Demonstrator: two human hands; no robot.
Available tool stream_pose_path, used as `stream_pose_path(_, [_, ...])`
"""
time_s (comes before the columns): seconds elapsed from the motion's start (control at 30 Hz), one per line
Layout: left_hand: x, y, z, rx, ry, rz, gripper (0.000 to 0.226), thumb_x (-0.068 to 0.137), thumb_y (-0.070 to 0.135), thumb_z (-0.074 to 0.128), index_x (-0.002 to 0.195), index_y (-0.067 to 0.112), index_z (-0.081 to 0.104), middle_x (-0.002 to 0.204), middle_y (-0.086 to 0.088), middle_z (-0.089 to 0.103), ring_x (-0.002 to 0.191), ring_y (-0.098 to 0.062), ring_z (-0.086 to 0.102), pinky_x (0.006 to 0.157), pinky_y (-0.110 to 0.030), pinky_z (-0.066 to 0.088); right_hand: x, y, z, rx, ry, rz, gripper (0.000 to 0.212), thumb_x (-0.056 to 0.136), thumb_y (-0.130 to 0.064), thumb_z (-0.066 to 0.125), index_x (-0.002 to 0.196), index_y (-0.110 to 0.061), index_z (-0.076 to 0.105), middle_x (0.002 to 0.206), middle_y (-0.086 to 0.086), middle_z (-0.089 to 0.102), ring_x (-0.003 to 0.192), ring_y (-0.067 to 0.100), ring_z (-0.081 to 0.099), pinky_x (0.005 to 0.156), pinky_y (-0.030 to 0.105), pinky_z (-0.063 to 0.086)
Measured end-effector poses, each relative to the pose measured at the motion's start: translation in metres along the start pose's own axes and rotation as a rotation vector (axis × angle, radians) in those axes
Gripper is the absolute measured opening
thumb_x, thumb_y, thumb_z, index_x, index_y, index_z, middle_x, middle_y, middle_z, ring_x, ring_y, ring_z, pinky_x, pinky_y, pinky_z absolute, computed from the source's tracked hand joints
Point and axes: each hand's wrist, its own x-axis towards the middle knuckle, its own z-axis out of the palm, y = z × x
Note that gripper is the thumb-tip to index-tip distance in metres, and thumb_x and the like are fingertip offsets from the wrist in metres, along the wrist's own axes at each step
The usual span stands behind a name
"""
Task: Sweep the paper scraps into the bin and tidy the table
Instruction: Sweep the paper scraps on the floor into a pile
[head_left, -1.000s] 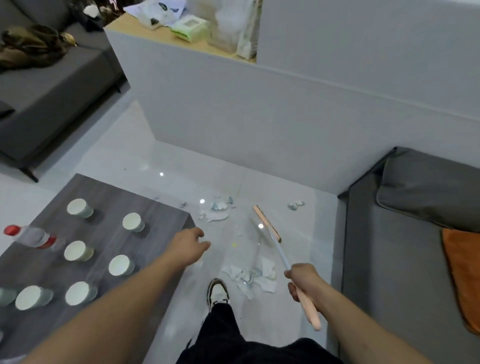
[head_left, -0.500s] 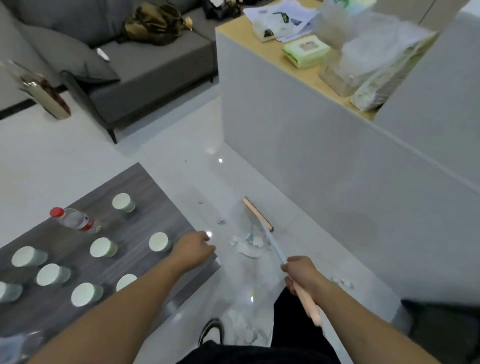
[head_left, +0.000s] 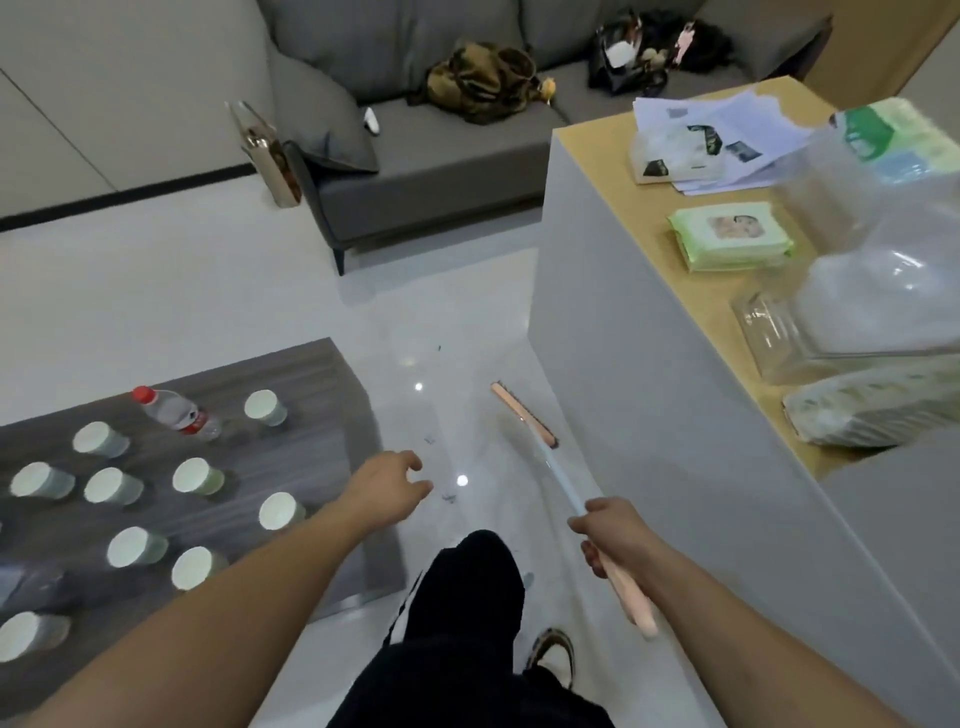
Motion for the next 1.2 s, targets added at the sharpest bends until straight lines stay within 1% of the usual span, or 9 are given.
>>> stream_pose_path(0.13, [0.052,0.032,-0.006,-0.08,0.006,-0.031,0.048,0.087,0.047,0.061,0.127,0.021,0.058,0.132,-0.005,0.057,0.116,-0.023,0.055,0.088,-0.028,0.041,0.041,-0.064,-0.007,-0.088,0.011,-0.016,0.018,0.091,-0.001,0.057,0.084,-0.014,0.048,0.06,0.01,0.046,0.039,0.019,0.04,0.042,0.023,0.036])
stream_pose_path(0.3, [0.149,0.053,-0.022,-0.222,0.018,-0.101,0.046,0.09,0.044,0.058,0.129,0.019,0.057,0.132,-0.004,0.057,0.114,-0.022,0.056,0.091,-0.031,0.045,0.117,-0.16,-0.011,-0.171,0.004,0.003,0.01,0.092,-0.001,0.055,0.085,-0.006,0.051,0.053,0.006,0.043,0.033,0.017,0.039,0.041,0.021,0.035])
stream_pose_path(0.47, [0.204,0.052,-0.055,-0.331,-0.028,-0.242,0.045,0.089,0.043,0.06,0.127,0.019,0.059,0.131,-0.004,0.059,0.116,-0.02,0.055,0.092,-0.029,0.044,0.169,-0.265,0.004,-0.331,-0.045,0.034,0.003,0.09,-0.001,0.054,0.088,-0.003,0.052,0.058,0.008,0.046,0.036,0.017,0.041,0.042,0.022,0.037])
stream_pose_path(0.63, [0.229,0.021,-0.104,-0.498,0.128,-0.434,0.041,0.089,0.045,0.061,0.122,0.021,0.063,0.123,-0.003,0.063,0.11,-0.02,0.059,0.089,-0.028,0.043,0.217,-0.362,0.044,-0.527,-0.084,0.031,0.004,0.09,-0.002,0.054,0.091,0.001,0.057,0.061,0.01,0.052,0.036,0.017,0.045,0.043,0.023,0.041])
stream_pose_path(0.77, [0.225,-0.011,-0.121,-0.629,0.268,-0.601,0.032,0.089,0.039,0.062,0.114,0.018,0.066,0.116,-0.003,0.067,0.109,-0.022,0.06,0.087,-0.027,0.042,0.254,-0.417,0.093,-0.674,-0.137,-0.011,0.005,0.09,-0.001,0.053,0.089,0.003,0.056,0.058,0.011,0.051,0.037,0.02,0.045,0.043,0.024,0.039])
stream_pose_path(0.87, [0.201,-0.024,-0.111,-0.774,0.356,-0.794,0.027,0.09,0.038,0.061,0.109,0.019,0.068,0.109,-0.002,0.068,0.103,-0.021,0.061,0.081,-0.025,0.041,0.285,-0.442,0.142,-0.807,-0.185,-0.049,0.009,0.088,0.002,0.05,0.084,0.005,0.057,0.062,0.013,0.052,0.042,0.023,0.047,0.045,0.027,0.041])
stream_pose_path(0.97, [0.171,-0.012,-0.086,-0.921,0.418,-1.051,0.024,0.09,0.038,0.061,0.107,0.021,0.068,0.105,-0.002,0.068,0.097,-0.021,0.062,0.078,-0.027,0.044,0.31,-0.448,0.192,-0.954,-0.266,-0.044,0.011,0.088,0.003,0.046,0.084,0.004,0.056,0.058,0.012,0.05,0.044,0.024,0.045,0.046,0.03,0.038])
stream_pose_path(1.07, [0.145,0.025,-0.054,-1.047,0.439,-1.315,0.033,0.089,0.038,0.063,0.115,0.02,0.066,0.116,-0.002,0.066,0.105,-0.021,0.06,0.087,-0.029,0.046,0.315,-0.43,0.219,-1.122,-0.339,0.012,0.013,0.09,0.001,0.045,0.081,0.001,0.054,0.06,0.012,0.051,0.044,0.023,0.046,0.044,0.027,0.039])
stream_pose_path(1.2, [0.132,0.074,-0.025,-1.165,0.411,-1.521,0.038,0.09,0.041,0.062,0.122,0.02,0.064,0.125,-0.004,0.063,0.112,-0.022,0.058,0.09,-0.029,0.043,0.295,-0.386,0.22,-1.26,-0.449,0.06,0.013,0.09,-0.001,0.047,0.079,-0.001,0.053,0.058,0.011,0.049,0.044,0.021,0.043,0.043,0.025,0.04])
